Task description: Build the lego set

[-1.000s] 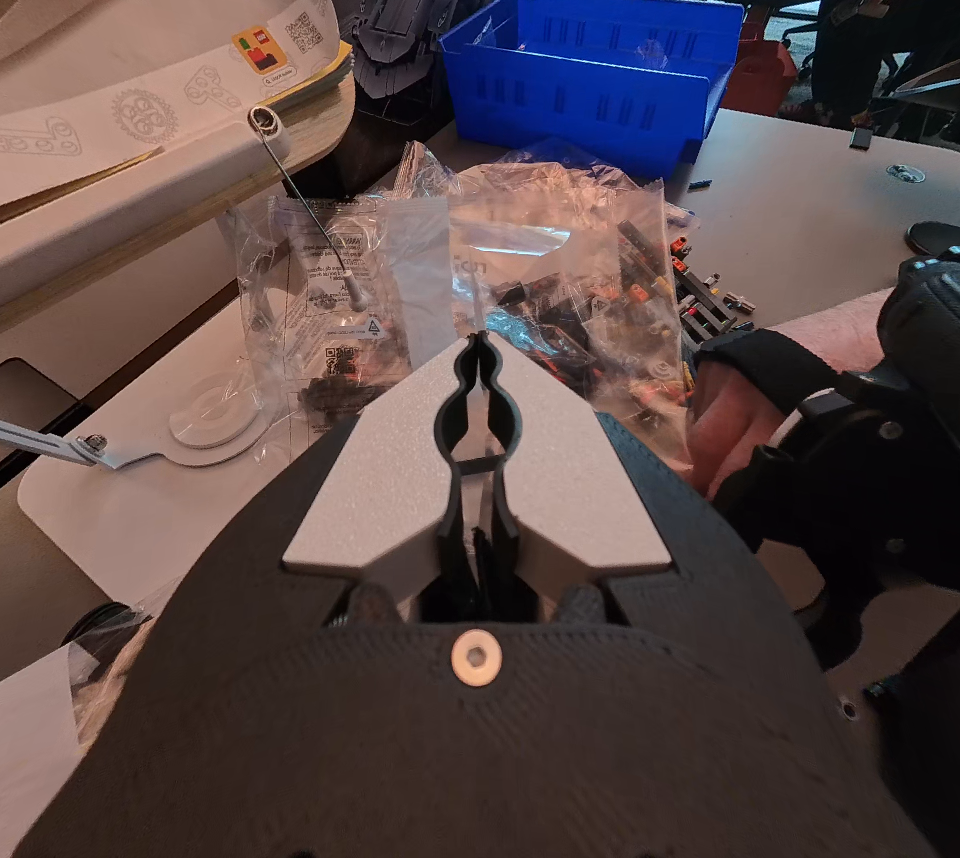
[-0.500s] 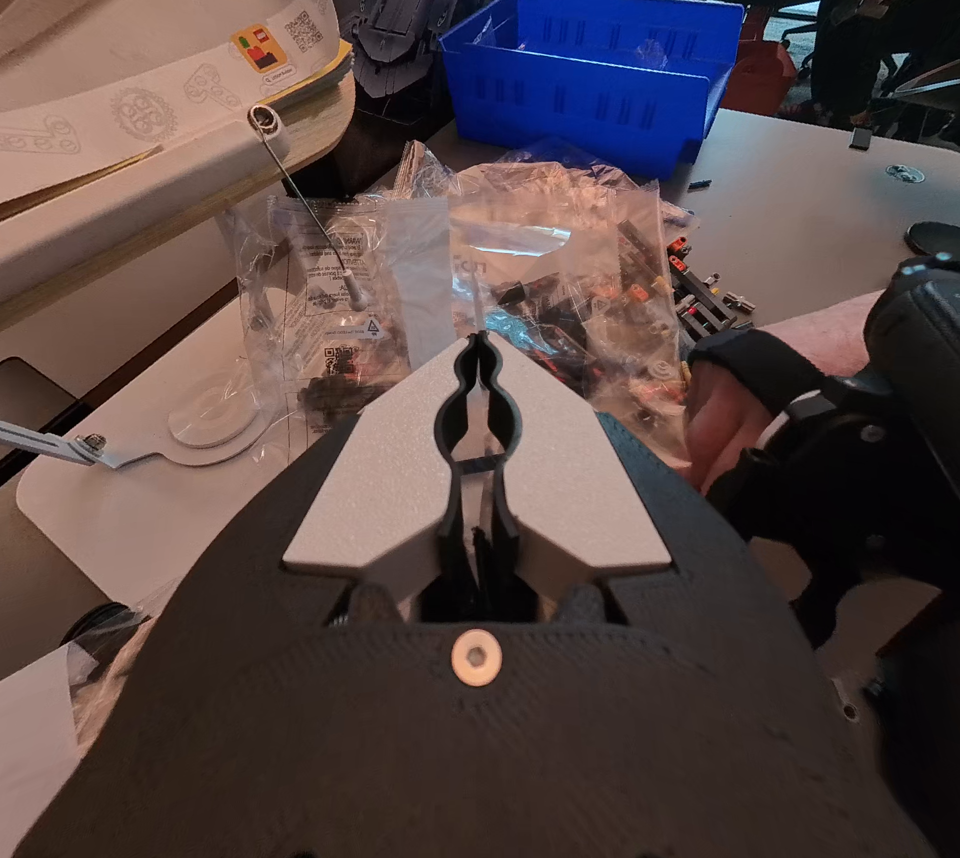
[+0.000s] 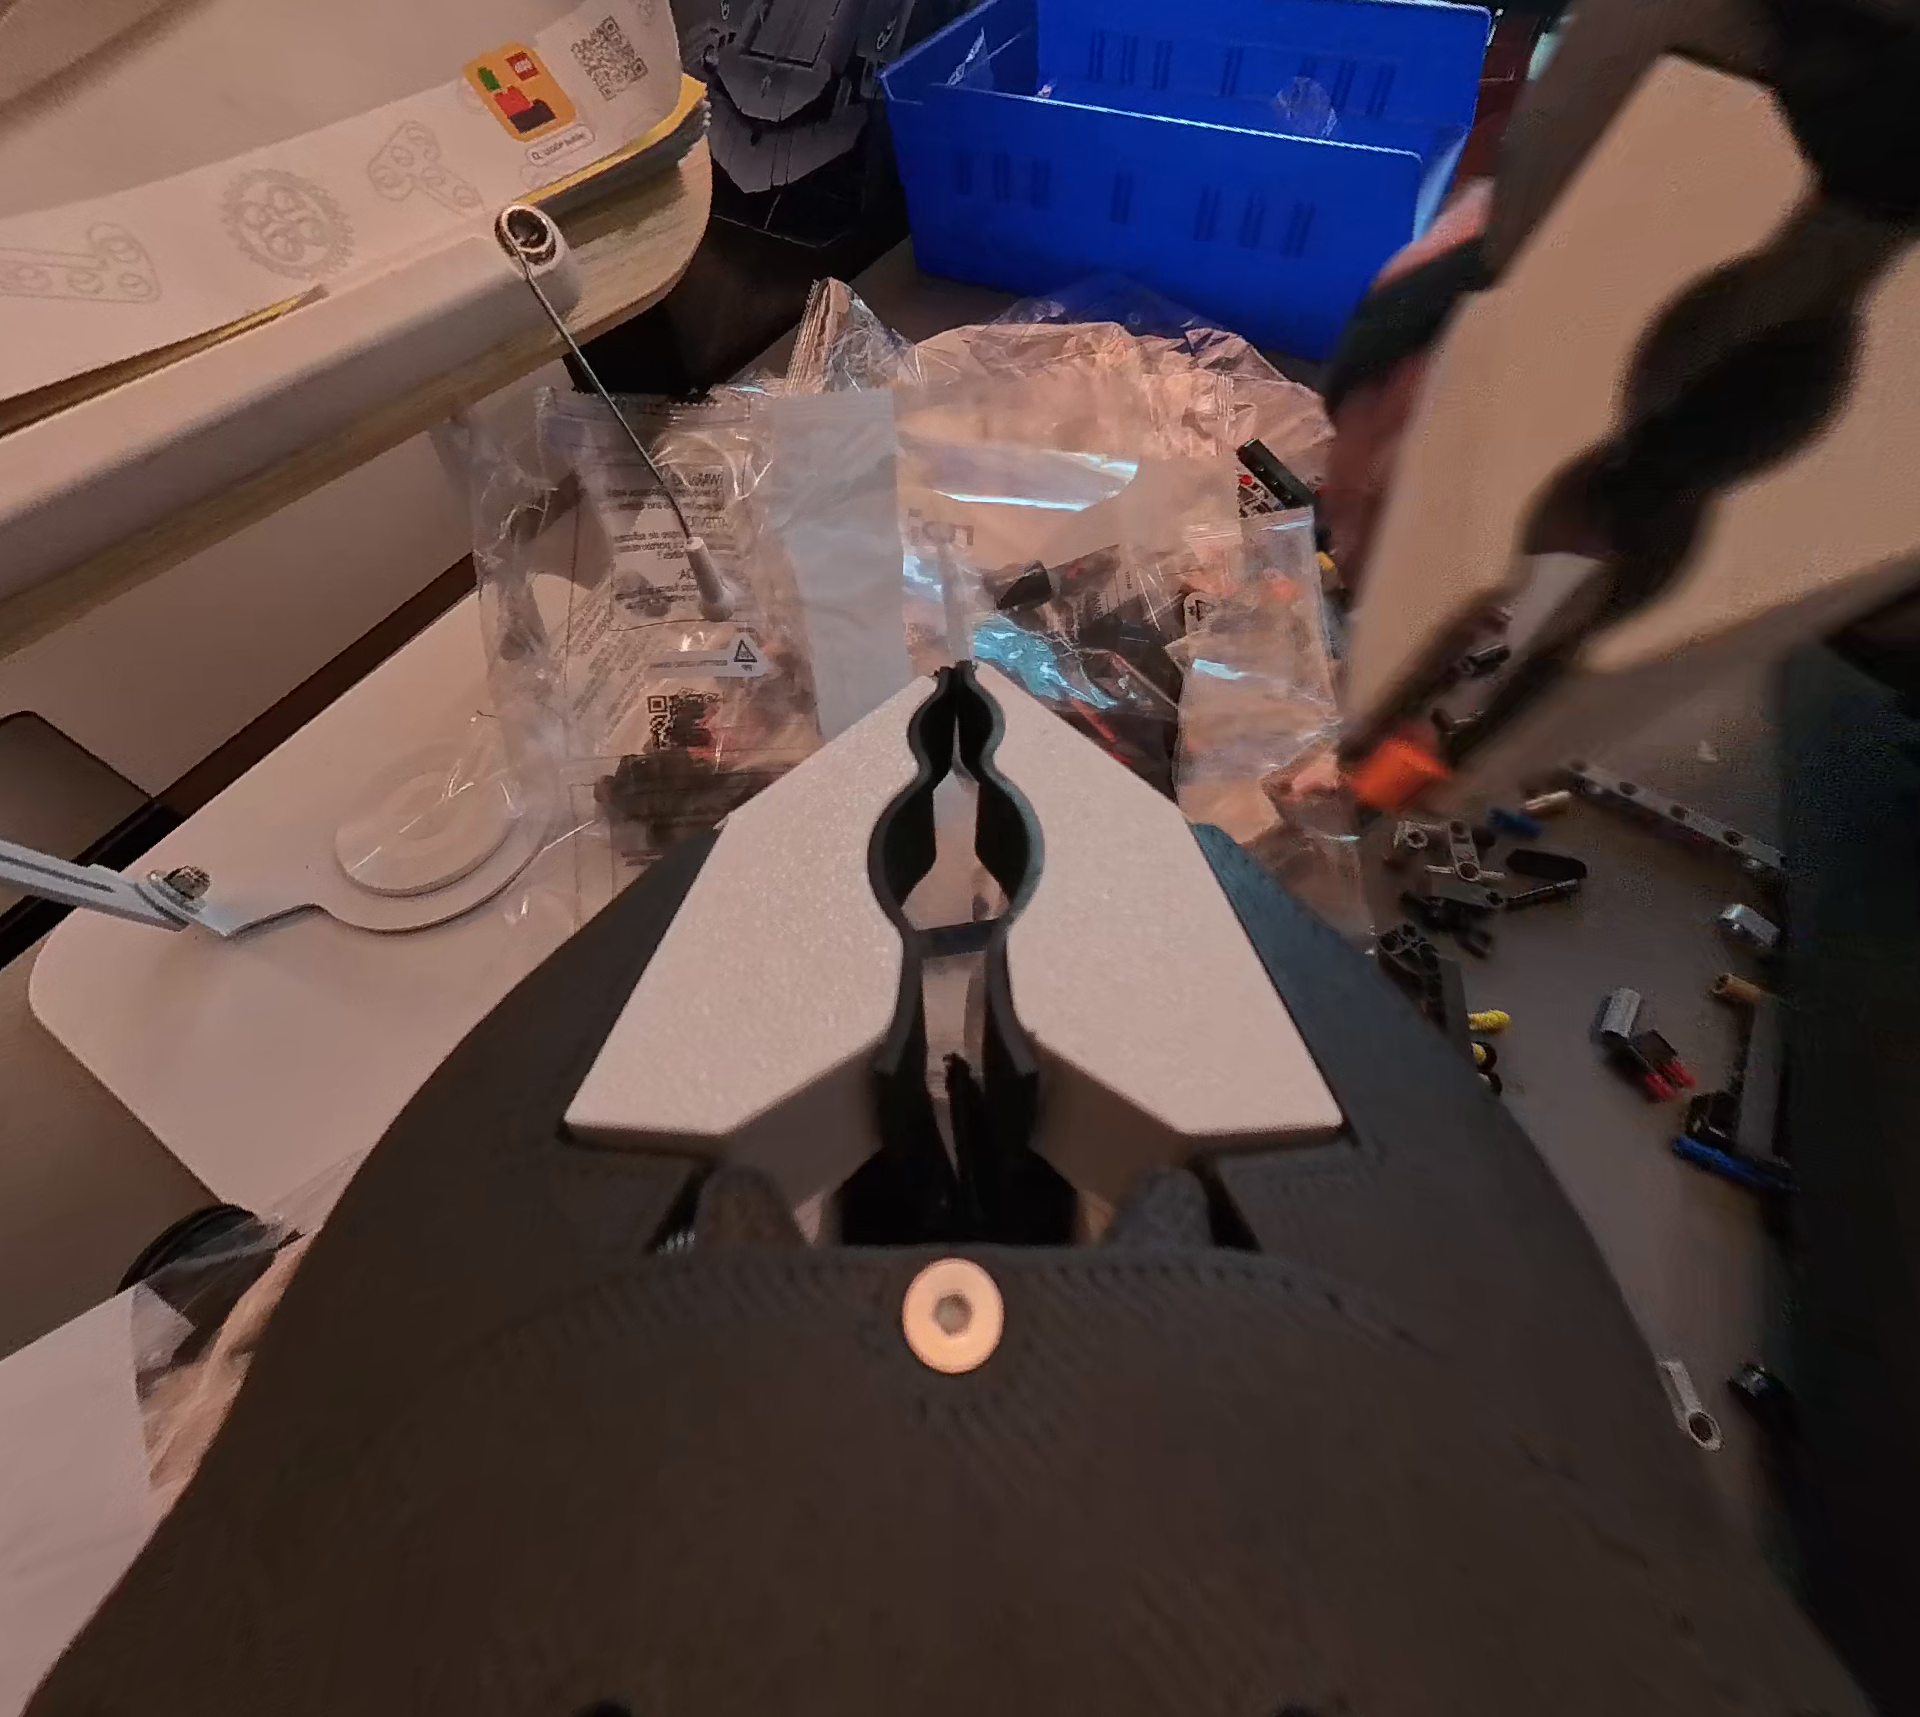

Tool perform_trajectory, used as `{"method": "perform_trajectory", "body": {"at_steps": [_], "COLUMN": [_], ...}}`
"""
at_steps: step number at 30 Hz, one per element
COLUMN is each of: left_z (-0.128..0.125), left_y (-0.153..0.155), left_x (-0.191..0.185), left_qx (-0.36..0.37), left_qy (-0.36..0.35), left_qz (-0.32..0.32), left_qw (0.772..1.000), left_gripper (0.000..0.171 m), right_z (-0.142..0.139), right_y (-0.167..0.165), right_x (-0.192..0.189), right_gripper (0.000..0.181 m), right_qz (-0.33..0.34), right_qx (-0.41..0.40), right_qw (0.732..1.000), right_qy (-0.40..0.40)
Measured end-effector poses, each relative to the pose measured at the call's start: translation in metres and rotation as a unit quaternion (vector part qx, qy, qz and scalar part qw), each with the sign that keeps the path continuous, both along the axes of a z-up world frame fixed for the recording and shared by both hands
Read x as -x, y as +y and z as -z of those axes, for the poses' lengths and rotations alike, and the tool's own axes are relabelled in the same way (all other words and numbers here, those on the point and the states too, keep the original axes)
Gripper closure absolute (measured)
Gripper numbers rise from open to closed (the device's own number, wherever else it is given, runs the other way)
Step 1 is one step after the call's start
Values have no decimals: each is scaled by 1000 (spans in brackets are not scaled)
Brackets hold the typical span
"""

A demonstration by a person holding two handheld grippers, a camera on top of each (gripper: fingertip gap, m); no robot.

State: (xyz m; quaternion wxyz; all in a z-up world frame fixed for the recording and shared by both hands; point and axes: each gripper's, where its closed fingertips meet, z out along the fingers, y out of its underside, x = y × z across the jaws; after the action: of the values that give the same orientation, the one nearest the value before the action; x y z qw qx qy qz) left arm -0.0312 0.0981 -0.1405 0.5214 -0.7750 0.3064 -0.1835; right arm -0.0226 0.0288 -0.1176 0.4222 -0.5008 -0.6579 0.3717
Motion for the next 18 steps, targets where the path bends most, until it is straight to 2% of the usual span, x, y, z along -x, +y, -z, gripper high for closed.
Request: {"method": "perform_trajectory", "body": {"at_steps": [4, 6, 8, 10, 14, 17, 18], "left_z": [2, 2, 2, 1, -1, -1, 0], "left_y": [1, 1, 0, 0, 1, 2, 2], "left_x": [0, 0, 0, 1, 3, 4, 4], "left_qx": [3, 3, 2, 2, -1, -2, -2], "left_qy": [2, 2, 2, 2, -2, -3, -3], "left_qz": [0, 0, -1, -2, -4, -7, -8], "left_qw": [1000, 1000, 1000, 1000, 1000, 1000, 1000], "left_gripper": [171, 171, 171, 171, 171, 171, 171], "right_z": [33, 49, 54, 49, 29, 47, 56], "right_y": [29, 31, 30, 28, -16, -54, -59], "right_x": [5, 8, 10, 9, -1, -12, -11], "right_gripper": [177, 168, 160, 161, 173, 170, 170], "right_qz": [66, 75, 78, 77, -35, -129, -138], "right_qx": [-31, -48, -61, -70, -28, 10, 1], "right_qw": [995, 991, 989, 990, 997, 986, 983], "right_qy": [-73, -100, -107, -97, -55, -105, -120]}}
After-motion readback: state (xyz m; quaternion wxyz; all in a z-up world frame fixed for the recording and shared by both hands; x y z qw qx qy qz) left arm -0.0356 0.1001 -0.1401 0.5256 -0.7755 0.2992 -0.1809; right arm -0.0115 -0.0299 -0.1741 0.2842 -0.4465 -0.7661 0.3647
